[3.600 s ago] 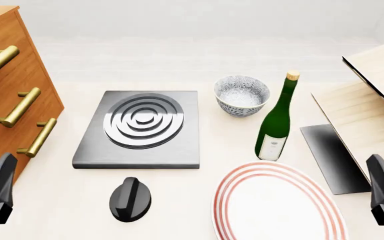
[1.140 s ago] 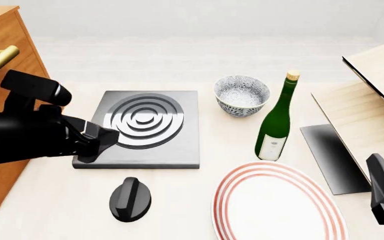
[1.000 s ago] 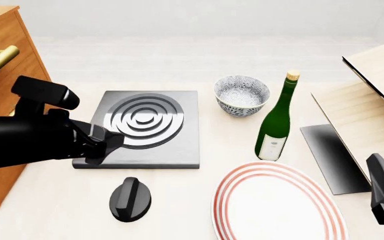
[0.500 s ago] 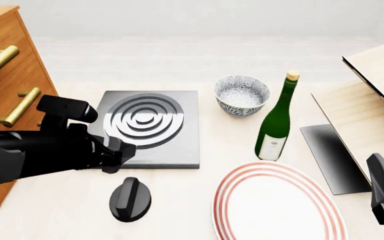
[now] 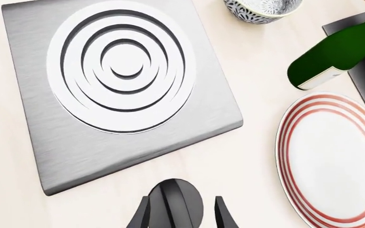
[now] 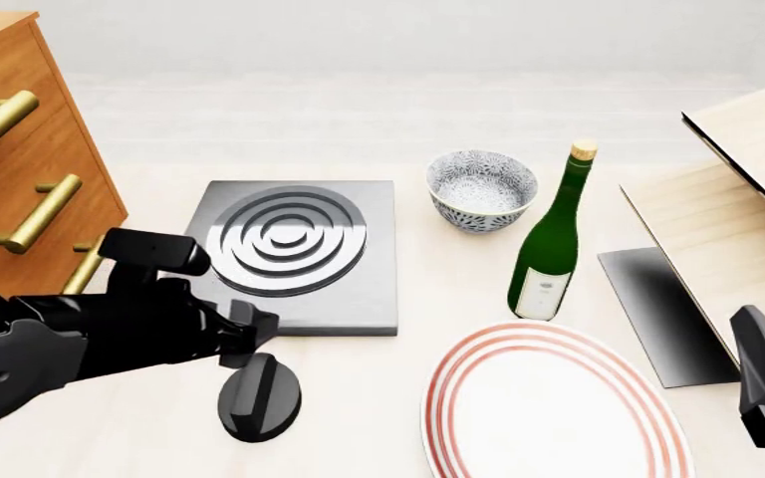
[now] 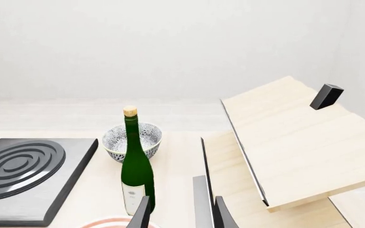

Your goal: Turn on the stove.

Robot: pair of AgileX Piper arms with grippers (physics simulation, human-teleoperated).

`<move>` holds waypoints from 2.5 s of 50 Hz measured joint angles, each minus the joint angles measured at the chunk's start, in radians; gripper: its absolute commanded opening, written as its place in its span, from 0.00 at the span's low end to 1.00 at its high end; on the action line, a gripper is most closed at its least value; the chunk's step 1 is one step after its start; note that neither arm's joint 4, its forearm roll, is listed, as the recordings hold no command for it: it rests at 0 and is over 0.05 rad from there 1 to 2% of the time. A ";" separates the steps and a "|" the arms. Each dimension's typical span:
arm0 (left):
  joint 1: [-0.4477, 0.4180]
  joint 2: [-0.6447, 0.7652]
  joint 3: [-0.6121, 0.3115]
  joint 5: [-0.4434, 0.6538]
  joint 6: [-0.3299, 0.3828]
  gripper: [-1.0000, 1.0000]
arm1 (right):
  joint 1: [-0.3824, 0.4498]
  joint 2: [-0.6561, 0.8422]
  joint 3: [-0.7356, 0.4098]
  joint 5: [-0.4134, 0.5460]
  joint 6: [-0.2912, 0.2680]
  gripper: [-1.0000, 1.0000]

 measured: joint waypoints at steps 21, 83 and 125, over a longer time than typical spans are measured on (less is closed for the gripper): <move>-0.008 0.061 0.054 -0.080 -0.045 1.00 | 0.000 0.000 0.000 0.000 0.000 1.00; -0.010 0.218 0.107 -0.232 -0.091 1.00 | 0.000 0.000 0.000 0.000 0.000 1.00; -0.002 0.273 0.125 -0.280 -0.101 1.00 | 0.000 0.000 0.000 0.000 0.000 1.00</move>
